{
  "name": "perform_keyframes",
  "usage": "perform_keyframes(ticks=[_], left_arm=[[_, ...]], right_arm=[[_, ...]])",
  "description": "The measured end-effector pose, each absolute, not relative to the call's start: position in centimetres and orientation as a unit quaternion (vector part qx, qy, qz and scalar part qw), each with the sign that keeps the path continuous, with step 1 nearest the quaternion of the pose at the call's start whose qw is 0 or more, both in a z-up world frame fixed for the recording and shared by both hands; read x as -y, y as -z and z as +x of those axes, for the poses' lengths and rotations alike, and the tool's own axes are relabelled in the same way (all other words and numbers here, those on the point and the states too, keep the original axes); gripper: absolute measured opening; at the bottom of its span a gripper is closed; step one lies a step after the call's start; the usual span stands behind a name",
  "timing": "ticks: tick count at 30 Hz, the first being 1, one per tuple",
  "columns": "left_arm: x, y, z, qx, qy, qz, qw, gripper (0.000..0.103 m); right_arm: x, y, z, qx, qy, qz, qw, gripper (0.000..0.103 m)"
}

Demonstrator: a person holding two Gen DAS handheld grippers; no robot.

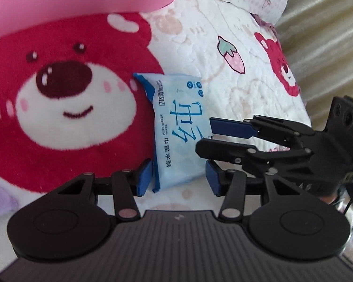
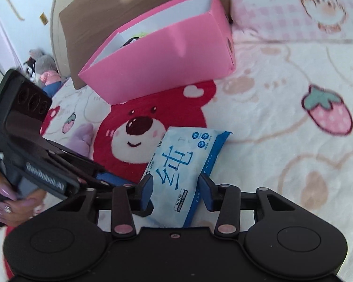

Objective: Organize objects
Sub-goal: 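Lower the left tool onto the wet-wipes pack's edge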

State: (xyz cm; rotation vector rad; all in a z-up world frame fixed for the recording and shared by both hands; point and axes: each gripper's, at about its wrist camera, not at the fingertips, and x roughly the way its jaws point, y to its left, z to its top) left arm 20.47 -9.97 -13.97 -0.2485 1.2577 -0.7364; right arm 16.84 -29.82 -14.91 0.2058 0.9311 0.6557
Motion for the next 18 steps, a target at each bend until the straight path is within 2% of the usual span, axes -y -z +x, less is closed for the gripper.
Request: perform_keyframes(ticks=[6, 8, 9, 12, 18], left_arm=[[9.4, 12.9, 21.0, -0.550, 0.305, -0.086, 0.773, 0.047], [8.7, 12.8, 21.6, -0.553, 0.286, -0.104, 0.776, 0.043], [8.4, 12.8, 22.0, -0.550, 0.284, -0.117, 0.776, 0.035], [8.5, 12.8, 22.9, -0.543, 0.269, -0.140, 0.783, 0.025], [10.1, 13.6, 21.9, -0.551, 0.276, -0.166, 0.770, 0.023]], right_arm=[[30.5, 15.0, 17.1, -0.451, -0.272, 0.114, 0.842, 0.069], [30.7, 15.3, 16.2, -0.456, -0.262, 0.122, 0.842, 0.069], [30.4, 15.4, 15.6, -0.453, -0.261, 0.121, 0.844, 0.069], [28.6, 15.2, 15.0, -0.436, -0.259, 0.088, 0.857, 0.069], [26.5, 15.6, 14.2, -0.430, -0.236, 0.028, 0.871, 0.068]])
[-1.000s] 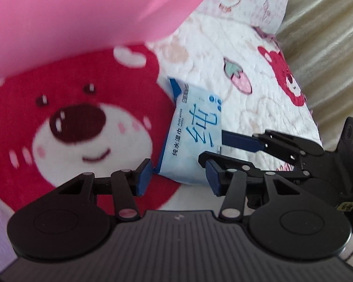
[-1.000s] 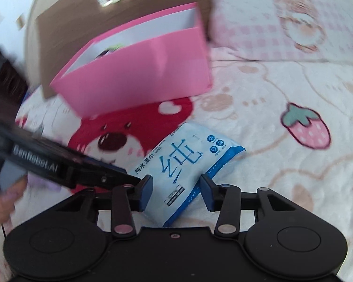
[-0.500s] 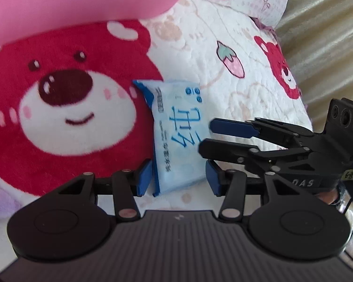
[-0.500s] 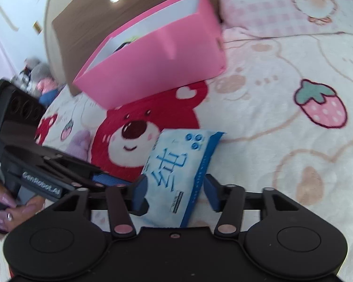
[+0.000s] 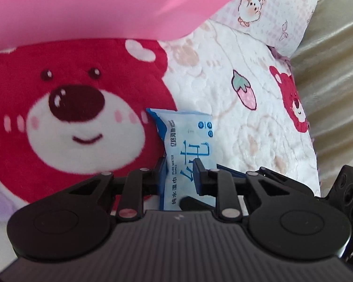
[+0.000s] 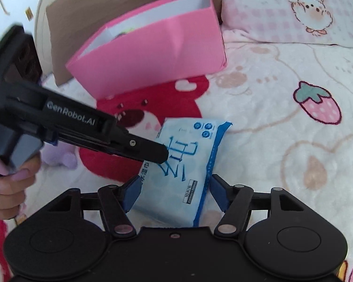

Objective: Organize objects
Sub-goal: 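Lower the left tool onto the wet-wipes pack's edge, then close the left tool's fingers on the wet-wipes pack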

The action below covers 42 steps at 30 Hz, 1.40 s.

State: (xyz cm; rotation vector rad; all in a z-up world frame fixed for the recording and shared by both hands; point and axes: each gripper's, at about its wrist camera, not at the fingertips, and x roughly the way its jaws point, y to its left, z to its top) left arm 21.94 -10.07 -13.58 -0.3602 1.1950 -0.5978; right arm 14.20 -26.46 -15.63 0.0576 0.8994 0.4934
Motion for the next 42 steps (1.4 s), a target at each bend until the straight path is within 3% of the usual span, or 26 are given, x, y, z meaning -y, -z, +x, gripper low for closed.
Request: perform_keyframes(ticks=[2, 7, 13, 15, 22, 28, 34, 42], left_arm=[[10.0, 13.7, 21.5, -0.558, 0.258, -0.190, 0.765, 0.023], [9.9, 14.0, 20.8, -0.567, 0.231, -0.207, 0.763, 0.023], [9.8, 15.0, 20.1, -0.567, 0.223, -0.216, 0.763, 0.023], [9.8, 15.1, 20.0, -0.566, 0.223, -0.217, 0.763, 0.023], [10.7, 14.5, 18.9, -0.539, 0.212, -0.176, 0.796, 0.023], [9.8, 14.8, 18.7, -0.545, 0.219, -0.200, 0.784, 0.022], [8.5, 15.5, 19.2, -0.541, 0.224, -0.228, 0.778, 0.022], [9.1, 14.8, 17.9, -0.511, 0.249, -0.215, 0.794, 0.021]], right_arm=[[25.8, 15.7, 13.6, -0.427, -0.212, 0.023, 0.879, 0.069], [23.1, 15.7, 11.9, -0.417, -0.199, -0.046, 0.886, 0.083], [23.6, 16.1, 12.6, -0.435, -0.186, -0.026, 0.880, 0.087], [23.0, 16.0, 12.2, -0.437, -0.164, -0.049, 0.883, 0.093], [21.3, 16.4, 11.4, -0.429, -0.199, -0.108, 0.875, 0.094], [21.6, 16.4, 11.9, -0.428, -0.195, -0.082, 0.879, 0.094], [20.7, 16.5, 10.6, -0.387, -0.192, -0.123, 0.893, 0.085], [21.3, 16.4, 11.0, -0.385, -0.197, -0.096, 0.896, 0.076]])
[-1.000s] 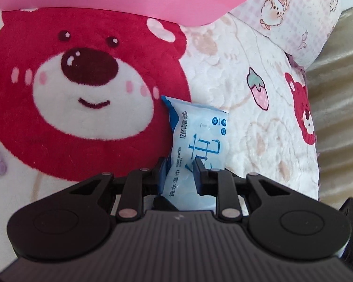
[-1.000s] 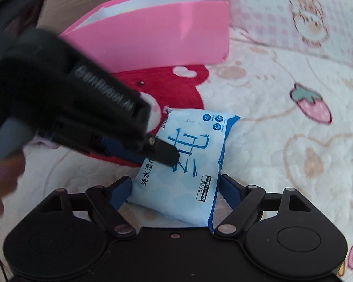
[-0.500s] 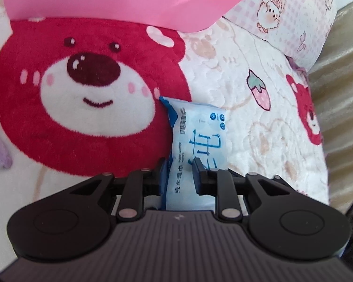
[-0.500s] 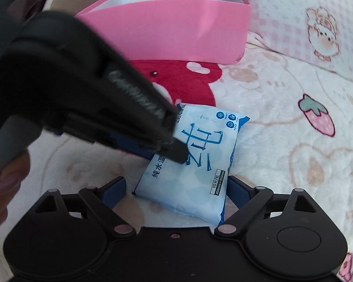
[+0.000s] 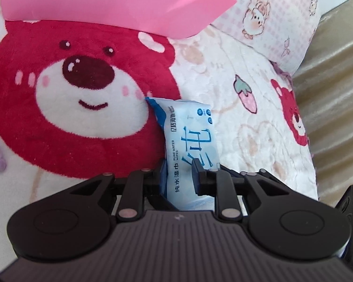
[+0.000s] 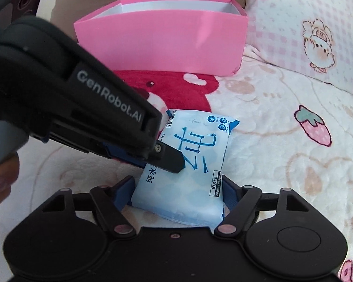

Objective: Organize objects
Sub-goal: 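Close the left tool's fingers on the wet-wipes pack, then lift the wet-wipes pack with the left tool and carry it over the pink box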

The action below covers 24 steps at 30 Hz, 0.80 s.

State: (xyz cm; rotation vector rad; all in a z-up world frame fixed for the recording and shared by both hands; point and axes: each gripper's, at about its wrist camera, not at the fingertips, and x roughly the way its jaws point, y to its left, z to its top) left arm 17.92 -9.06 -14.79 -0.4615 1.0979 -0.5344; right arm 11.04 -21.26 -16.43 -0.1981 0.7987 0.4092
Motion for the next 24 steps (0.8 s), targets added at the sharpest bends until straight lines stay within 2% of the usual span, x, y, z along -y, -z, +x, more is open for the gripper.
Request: perform_keyframes(ticks=[15, 24], left_arm=[[6.4, 11.4, 14.8, -0.506, 0.265, -0.224, 0.790, 0.023], [4.2, 7.4, 11.6, -0.470, 0.274, -0.210, 0.812, 0.023]], right_arm=[[19.4, 12.9, 7.8, -0.373, -0.197, -0.111, 0.900, 0.073], [18.4, 9.1, 5.4, -0.364, -0.210, -0.091, 0.903, 0.073]])
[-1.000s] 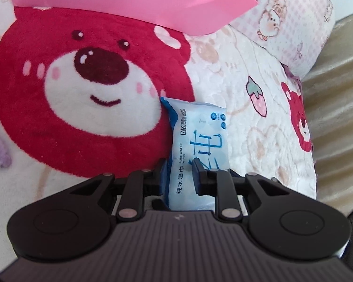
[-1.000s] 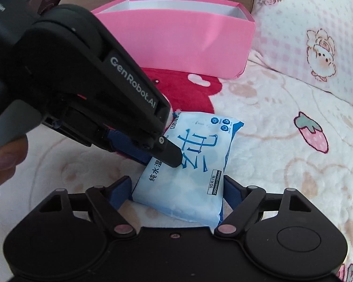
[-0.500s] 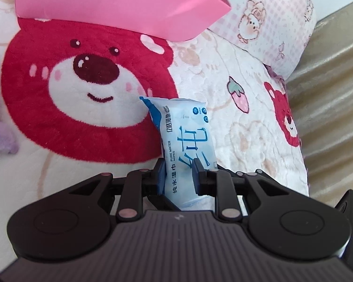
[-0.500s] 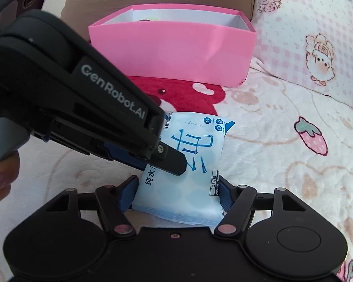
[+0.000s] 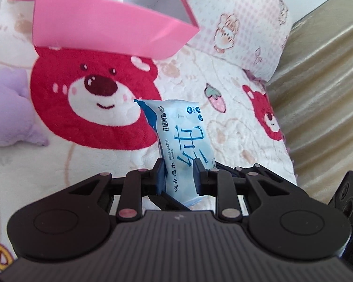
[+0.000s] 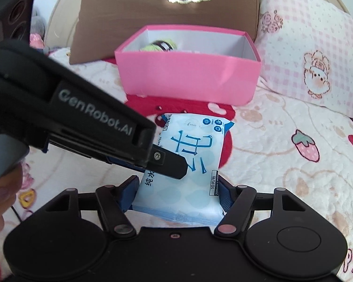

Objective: Organize objects
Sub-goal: 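Lift the wet-wipes pack with the left tool and carry it over the pink box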

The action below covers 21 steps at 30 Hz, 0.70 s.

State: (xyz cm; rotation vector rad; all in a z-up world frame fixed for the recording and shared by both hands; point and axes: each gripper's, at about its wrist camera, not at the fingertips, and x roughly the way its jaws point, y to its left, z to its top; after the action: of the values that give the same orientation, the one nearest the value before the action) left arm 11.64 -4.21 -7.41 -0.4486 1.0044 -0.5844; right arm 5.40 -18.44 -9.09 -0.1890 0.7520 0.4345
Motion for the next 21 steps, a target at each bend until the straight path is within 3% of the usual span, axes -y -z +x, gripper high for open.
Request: perform_keyframes(ticks=[21], left_arm=[[2.5, -2.3, 9.0, -0.429, 0.271, -0.177, 0.843, 0.024]], right_arm=[[17.9, 1.1, 3.0, -0.310, -0.239, -0.108, 0.914, 0.072]])
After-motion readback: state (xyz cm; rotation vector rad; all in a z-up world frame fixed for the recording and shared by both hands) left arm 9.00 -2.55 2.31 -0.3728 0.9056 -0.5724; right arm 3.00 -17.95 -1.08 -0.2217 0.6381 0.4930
